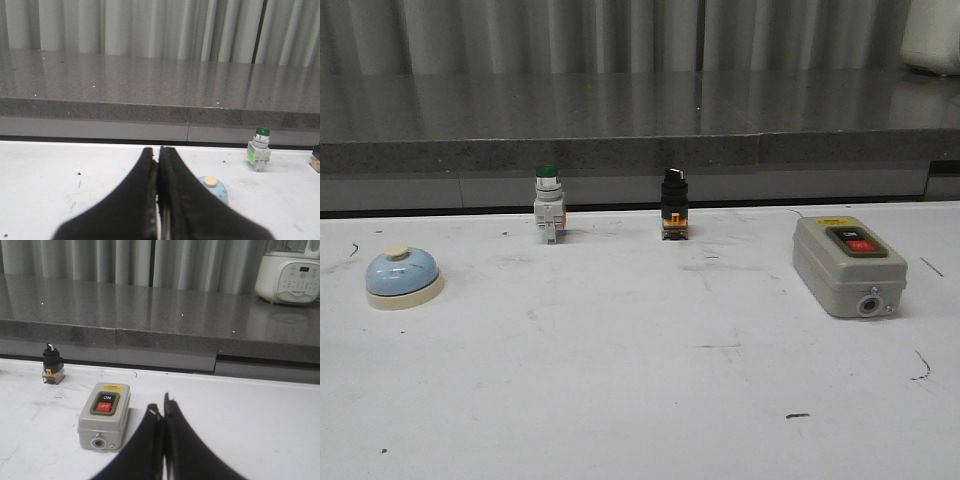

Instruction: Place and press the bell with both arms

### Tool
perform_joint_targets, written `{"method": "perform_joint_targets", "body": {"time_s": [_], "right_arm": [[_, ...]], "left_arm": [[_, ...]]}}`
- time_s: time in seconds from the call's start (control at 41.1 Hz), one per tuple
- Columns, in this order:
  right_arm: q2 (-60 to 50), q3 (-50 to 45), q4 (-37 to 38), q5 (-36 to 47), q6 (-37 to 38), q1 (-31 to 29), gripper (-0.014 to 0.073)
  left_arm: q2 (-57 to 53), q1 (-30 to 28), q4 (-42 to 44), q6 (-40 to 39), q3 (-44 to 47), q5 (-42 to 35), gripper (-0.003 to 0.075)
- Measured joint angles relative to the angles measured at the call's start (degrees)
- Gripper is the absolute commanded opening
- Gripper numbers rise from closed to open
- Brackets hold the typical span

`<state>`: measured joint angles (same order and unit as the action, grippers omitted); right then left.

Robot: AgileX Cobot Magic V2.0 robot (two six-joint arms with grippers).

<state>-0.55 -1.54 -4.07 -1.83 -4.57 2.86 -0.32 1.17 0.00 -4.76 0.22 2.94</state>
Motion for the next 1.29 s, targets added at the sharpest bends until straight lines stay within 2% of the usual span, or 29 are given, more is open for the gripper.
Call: {"method": "perform_joint_targets", "body": {"time_s": [0.267,0.438,0.584,0.875,1.021,1.289], "right_arm": [[0.0,0.9,0.0,-1.2,0.0,0.0,-0.0068],[0.0,8.8,0.0,-5.8,0.0,0.0,-0.0068],[3.3,16.8,0.5,-11.1,0.0,0.0,-0.0068],[18.1,31.0,4.1,-22.8,0.0,0.0,-0.0068],[25.4,34.3,4.1,-25.6,0.0,0.0,-0.0068],[34.5,34.4,4.4,-30.8,0.0,0.0,-0.0068]], "left_arm": [[0.0,0.0,0.0,0.0,-0.8,-2.0,-0.0020],[0.0,0.0,0.0,0.0,-7.3,-1.5,-0.0020],[2.5,0.0,0.0,0.0,-15.3,3.0,-0.0020],[18.3,0.0,0.0,0.0,-32.6,16.9,-0.0020],[25.5,0.0,0.0,0.0,-35.1,20.2,-0.0020],[34.2,0.0,0.0,0.0,-35.2,23.3,-0.0020]]}}
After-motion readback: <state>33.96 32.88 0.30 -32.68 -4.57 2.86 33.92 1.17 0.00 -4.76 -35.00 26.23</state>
